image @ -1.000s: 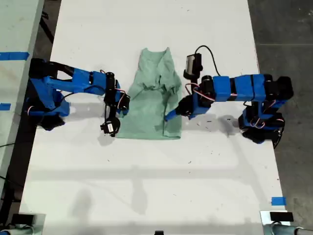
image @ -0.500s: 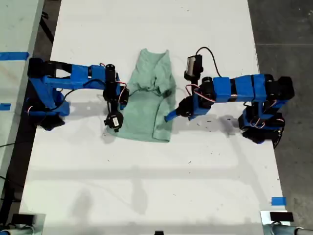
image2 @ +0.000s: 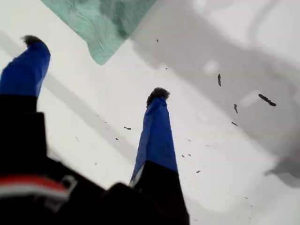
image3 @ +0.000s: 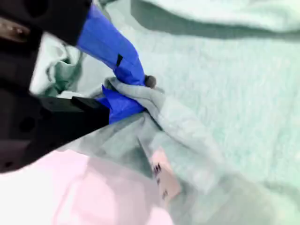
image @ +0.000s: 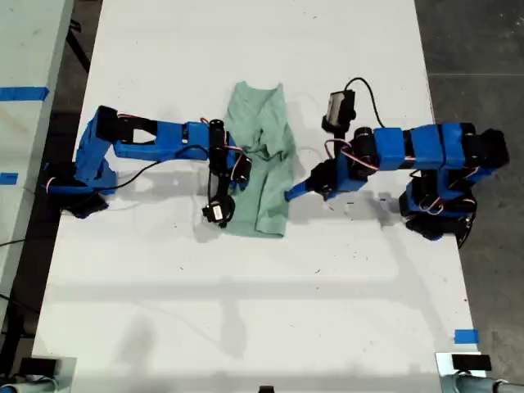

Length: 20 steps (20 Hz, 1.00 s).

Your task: Fold tshirt

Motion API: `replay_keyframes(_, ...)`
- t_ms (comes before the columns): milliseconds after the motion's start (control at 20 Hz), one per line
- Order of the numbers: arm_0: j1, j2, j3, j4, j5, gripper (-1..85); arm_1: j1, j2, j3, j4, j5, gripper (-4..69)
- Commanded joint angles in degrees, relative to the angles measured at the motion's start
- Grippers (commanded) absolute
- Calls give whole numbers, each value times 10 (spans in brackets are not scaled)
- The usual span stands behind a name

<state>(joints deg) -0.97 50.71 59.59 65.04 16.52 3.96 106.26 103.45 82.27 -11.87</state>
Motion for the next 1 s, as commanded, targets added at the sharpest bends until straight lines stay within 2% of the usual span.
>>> replay_keyframes(0,-4,-76,-83,-17,10,85,-4,48,10,-20,7,368)
replay_keyframes(100,-5,-111,-110,-14,9,194,-4,53,18,-25,7,367)
replay_keyframes(200,-7,-95,-111,17,8,218,-4,54,20,-25,7,367)
replay_keyframes(300,-7,-51,-111,78,7,246,-4,60,24,-25,7,367)
replay_keyframes(500,-8,100,-106,241,7,248,1,87,54,-25,10,367)
replay_keyframes(700,-18,265,-60,353,10,252,6,137,88,-14,13,365)
replay_keyframes(800,-24,348,30,361,5,257,8,170,102,2,18,365)
replay_keyframes(850,-25,403,111,338,-4,258,8,192,113,9,20,363)
replay_keyframes(950,-24,548,307,240,-30,241,8,241,144,21,29,360)
